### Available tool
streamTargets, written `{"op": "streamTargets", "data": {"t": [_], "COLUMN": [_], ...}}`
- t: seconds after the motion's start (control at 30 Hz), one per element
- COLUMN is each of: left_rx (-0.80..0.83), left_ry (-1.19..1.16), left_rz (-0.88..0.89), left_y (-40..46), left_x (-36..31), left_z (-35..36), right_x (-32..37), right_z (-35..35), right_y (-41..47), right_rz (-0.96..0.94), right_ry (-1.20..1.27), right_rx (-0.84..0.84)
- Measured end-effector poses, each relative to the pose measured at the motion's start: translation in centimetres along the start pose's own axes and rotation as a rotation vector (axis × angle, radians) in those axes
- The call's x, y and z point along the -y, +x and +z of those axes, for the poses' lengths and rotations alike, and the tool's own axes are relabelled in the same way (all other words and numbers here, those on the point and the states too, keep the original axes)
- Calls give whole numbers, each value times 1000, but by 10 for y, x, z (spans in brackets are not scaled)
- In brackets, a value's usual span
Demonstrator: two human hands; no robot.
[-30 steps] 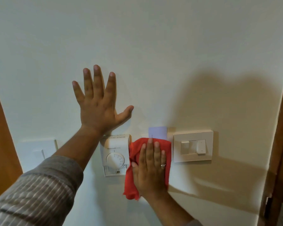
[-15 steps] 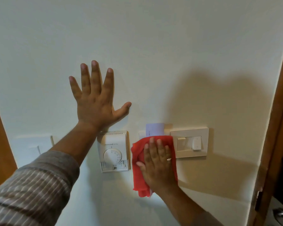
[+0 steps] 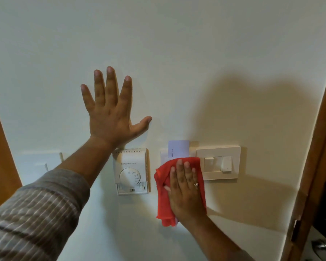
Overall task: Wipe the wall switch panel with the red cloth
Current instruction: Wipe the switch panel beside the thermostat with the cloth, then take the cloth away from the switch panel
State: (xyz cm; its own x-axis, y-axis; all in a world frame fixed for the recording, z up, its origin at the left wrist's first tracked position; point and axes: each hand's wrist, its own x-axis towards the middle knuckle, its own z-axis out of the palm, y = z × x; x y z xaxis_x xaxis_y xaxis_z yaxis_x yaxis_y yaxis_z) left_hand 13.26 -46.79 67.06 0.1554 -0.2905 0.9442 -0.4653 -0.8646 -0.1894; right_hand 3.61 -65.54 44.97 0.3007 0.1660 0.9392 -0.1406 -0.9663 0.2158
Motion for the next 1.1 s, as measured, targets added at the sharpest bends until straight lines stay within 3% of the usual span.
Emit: {"op": "streamTargets", "data": {"t": [0.1,0.17,0.27,0.3,0.4,0.5,0.57,0.63,0.67,0.73,0.8,0.9,1.0,1.1], "left_rx": [61,54,-32,10,411,741,856,851,833,827,823,837,876,929], "left_ry": [-29,-118,-364,-512,-1007,-1493,-1728,-1807,-1811,-1806,-1810,-1793,-1762,-1594], "left_rz": [-22,-24,-42,-95,-380,-645,-731,-847,-910,-997,-1072,-1186,-1276,-1270], "left_y": [-1,-15,-86,-117,-169,-162,-150,-151,-153,-169,-187,-220,-262,-309], "left_x": [-3,-6,-26,-41,-92,-103,-93,-85,-84,-77,-66,-42,2,58], "left_z": [-6,-16,-40,-50,-80,-87,-93,-101,-102,-108,-113,-123,-137,-145], "right_x": [15,3,-19,-21,-10,4,9,16,17,36,66,114,168,221], "right_z": [-9,-17,-35,-42,-65,-83,-94,-103,-107,-120,-132,-136,-144,-142], "right_y": [7,7,15,21,42,53,57,50,45,28,13,-6,-24,-48], "right_rz": [103,38,-73,-54,41,72,134,189,253,591,1026,1479,1603,1613], "right_ry": [52,90,206,238,353,548,706,753,758,886,1143,1580,1608,1430], "right_rx": [-16,-36,-67,-104,-176,-149,-94,-41,-11,68,218,520,612,540]}}
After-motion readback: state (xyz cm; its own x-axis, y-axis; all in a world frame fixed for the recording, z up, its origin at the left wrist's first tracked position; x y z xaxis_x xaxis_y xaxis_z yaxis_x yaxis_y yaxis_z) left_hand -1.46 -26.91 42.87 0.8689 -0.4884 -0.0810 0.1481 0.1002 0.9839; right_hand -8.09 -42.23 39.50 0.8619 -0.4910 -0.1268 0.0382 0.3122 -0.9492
